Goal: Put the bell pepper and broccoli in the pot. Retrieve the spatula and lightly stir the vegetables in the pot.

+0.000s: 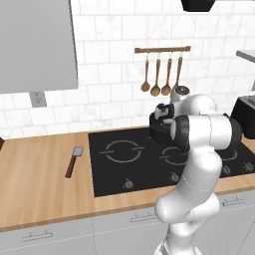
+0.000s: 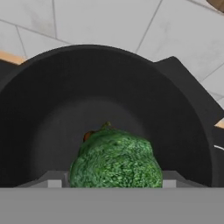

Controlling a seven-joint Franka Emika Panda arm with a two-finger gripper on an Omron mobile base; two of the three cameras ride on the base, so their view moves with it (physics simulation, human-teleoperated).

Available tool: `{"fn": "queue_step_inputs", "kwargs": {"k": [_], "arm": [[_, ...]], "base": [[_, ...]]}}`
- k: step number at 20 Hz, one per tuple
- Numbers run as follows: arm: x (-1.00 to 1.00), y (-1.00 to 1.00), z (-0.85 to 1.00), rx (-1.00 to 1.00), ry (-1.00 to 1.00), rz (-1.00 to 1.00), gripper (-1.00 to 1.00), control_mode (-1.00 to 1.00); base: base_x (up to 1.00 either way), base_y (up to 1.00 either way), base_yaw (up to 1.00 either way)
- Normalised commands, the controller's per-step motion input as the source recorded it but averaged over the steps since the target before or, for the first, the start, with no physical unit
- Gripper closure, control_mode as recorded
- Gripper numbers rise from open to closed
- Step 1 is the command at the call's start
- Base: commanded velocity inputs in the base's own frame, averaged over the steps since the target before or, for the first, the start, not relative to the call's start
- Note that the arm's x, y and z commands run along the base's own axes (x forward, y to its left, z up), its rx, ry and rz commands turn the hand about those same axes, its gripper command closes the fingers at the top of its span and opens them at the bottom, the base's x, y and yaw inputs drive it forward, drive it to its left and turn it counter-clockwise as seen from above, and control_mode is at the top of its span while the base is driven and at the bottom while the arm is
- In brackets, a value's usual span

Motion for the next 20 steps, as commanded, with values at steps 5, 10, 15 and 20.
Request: {"fn": "queue_step_inputs", "kwargs": {"k": [5,10,15,20], "arm": [[0.03,-0.04,-0.03,0.00,0.00,0.01,-1.00,-1.00],[0.00,0.00,0.00,0.00,0.00,0.00,-1.00,-1.00],[0.00,0.00,0.00,0.00,0.00,0.00,-1.00,-1.00],[-0.07,0.00,0.06,0.00,-0.01,-0.01,-1.00,-1.00]], "base": [[0.00,0.00,0.00],[0.00,0.00,0.00],[0.00,0.00,0.00],[0.00,0.00,0.00]]}}
